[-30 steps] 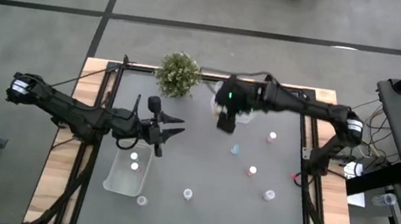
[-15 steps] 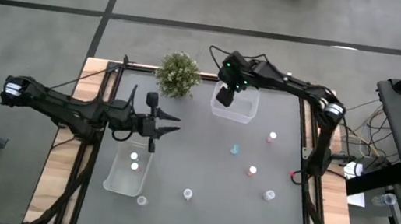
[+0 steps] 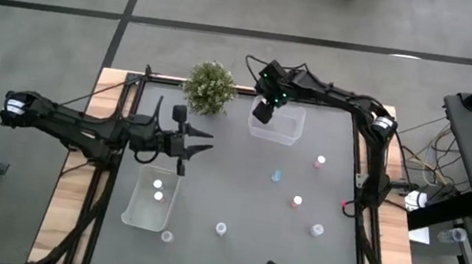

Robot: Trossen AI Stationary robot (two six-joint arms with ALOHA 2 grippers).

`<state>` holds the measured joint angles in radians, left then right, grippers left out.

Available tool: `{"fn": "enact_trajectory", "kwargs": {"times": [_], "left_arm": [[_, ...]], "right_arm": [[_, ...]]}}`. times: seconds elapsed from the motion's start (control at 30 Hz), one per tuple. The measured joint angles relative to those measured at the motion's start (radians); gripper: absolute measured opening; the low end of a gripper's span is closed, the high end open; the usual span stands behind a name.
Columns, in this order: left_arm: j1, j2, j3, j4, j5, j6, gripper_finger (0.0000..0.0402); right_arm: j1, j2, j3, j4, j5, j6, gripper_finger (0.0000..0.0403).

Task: Pick and place medicine bottles into bin by pill shape (circle, oval)
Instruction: Put the orange capsule bottle into the transparent bin, then put the blue tablet bottle into the gray bin

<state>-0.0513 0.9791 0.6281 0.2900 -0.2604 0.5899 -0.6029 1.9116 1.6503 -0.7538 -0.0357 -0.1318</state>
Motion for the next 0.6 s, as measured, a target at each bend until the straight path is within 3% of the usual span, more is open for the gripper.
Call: {"fn": "enact_trajectory", "kwargs": {"times": [0.33,0.6], "left_arm": [[0.000,0.000,0.000,0.016,-0.001,0.000,0.0106],[0.000,0.000,0.000,0.016,-0.001,0.000,0.0106]], "right_arm": [[0.000,0.037,-0.002,0.027,-0.018,0.049,0.0222],[0.000,0.010,-0.002,0.026,-0.018,0.081,0.0285]]}}
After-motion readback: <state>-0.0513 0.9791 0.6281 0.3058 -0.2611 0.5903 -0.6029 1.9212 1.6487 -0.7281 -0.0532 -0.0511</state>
